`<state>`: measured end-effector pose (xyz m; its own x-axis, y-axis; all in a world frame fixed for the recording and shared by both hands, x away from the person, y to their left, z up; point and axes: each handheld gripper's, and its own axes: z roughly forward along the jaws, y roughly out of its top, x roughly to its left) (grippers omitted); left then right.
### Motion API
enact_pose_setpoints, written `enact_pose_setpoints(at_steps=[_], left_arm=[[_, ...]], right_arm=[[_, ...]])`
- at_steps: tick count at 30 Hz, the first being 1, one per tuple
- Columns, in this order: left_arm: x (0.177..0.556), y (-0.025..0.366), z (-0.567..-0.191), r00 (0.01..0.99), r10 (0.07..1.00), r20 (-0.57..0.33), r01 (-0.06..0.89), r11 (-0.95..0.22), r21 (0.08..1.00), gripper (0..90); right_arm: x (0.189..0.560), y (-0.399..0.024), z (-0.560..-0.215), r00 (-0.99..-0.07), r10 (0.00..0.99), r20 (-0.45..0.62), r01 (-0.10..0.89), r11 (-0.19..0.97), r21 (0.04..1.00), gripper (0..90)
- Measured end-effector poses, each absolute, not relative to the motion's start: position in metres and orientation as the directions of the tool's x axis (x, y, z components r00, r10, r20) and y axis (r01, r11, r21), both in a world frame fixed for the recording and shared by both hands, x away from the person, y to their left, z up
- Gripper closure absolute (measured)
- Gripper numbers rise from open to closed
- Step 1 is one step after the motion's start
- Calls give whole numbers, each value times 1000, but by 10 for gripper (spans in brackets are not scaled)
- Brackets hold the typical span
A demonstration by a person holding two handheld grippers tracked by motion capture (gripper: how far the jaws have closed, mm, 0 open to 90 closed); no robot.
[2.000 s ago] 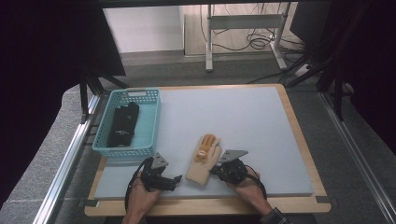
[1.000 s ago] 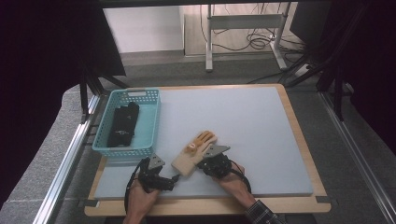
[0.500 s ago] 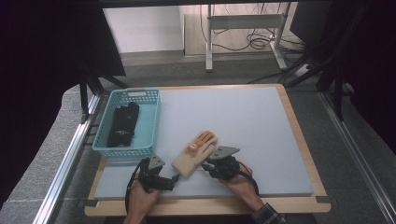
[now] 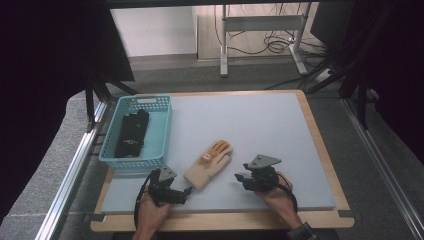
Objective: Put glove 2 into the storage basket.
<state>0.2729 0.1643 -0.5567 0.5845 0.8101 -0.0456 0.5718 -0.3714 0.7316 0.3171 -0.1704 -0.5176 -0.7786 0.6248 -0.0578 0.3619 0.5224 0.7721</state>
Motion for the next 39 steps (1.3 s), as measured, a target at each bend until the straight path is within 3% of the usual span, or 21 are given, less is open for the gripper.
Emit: enact_pose_setpoints(at_steps=[6,13,22,28,39], left_arm=[[273,164,-557,584,810,-46,572,-370,732,3],[273,164,-557,583,811,-47,572,-369,732,4],[273,164,-557,583,811,-47,572,-369,732,4],[273,164,-557,583,811,-47,573,-369,732,4],[274,164,-556,586,809,-52,576,-371,729,5]], right_arm=[[320,-202,-516,-726,684,-65,402,499,768,324],[322,-230,-519,-673,736,-73,436,474,765,263],[323,-249,-529,-631,769,-102,466,481,743,206],[329,-253,-532,-620,783,-42,517,448,729,162],[328,-252,-532,-619,784,-50,513,451,730,161]])
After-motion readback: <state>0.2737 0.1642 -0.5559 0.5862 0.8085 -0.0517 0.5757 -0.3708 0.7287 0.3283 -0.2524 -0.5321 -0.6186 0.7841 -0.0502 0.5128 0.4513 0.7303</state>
